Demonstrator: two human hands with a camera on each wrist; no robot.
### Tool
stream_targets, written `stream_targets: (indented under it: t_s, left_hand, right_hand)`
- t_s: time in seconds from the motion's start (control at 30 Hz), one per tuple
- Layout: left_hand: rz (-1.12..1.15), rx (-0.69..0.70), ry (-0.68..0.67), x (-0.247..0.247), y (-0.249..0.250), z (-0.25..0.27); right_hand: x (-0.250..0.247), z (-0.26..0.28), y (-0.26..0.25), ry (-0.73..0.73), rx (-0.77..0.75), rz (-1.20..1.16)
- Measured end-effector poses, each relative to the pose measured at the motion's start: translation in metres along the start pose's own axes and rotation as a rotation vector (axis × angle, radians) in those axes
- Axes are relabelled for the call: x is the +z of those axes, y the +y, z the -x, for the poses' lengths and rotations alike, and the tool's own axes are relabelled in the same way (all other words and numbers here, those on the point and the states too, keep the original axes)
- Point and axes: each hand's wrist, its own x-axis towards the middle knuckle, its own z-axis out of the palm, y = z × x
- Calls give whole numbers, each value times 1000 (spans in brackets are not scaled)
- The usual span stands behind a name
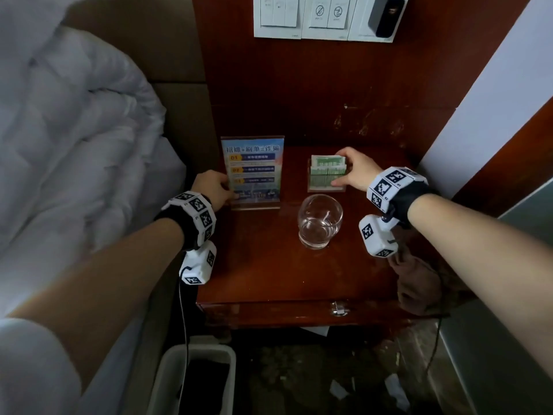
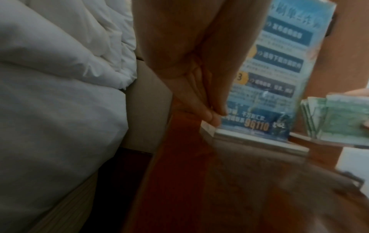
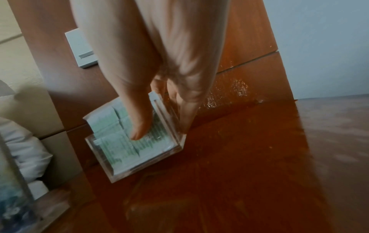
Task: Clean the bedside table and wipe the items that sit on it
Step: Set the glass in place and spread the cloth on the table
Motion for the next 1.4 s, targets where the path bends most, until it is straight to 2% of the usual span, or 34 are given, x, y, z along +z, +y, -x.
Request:
stream_targets:
  t_s: [0.37, 0.7, 0.87, 1.03, 1.1, 1.27, 1.4]
  left_hand:
    - [-28, -55, 56, -2, -1, -64]
    - [-81, -151, 37, -10, 4, -106]
    - [-71, -157, 45, -9, 6, -111]
    - [-38, -126, 32, -9, 8, -91]
    - [-2, -140, 38, -9, 9, -84]
    - [135, -211, 65, -12, 15, -50]
    - [-23, -146, -79, -14, 17, -24]
  right_hand:
    - [15, -44, -20, 0, -55, 22]
    - [28, -75, -27, 18, -69, 15]
    - [21, -72, -28, -9, -66, 7]
    - [3, -43, -30, 53, -45, -177]
    - [-3, -23, -31, 7, -59, -265]
    - [-11, 35, -37, -290, -102, -354]
    - [-12, 59, -37, -397, -117, -223]
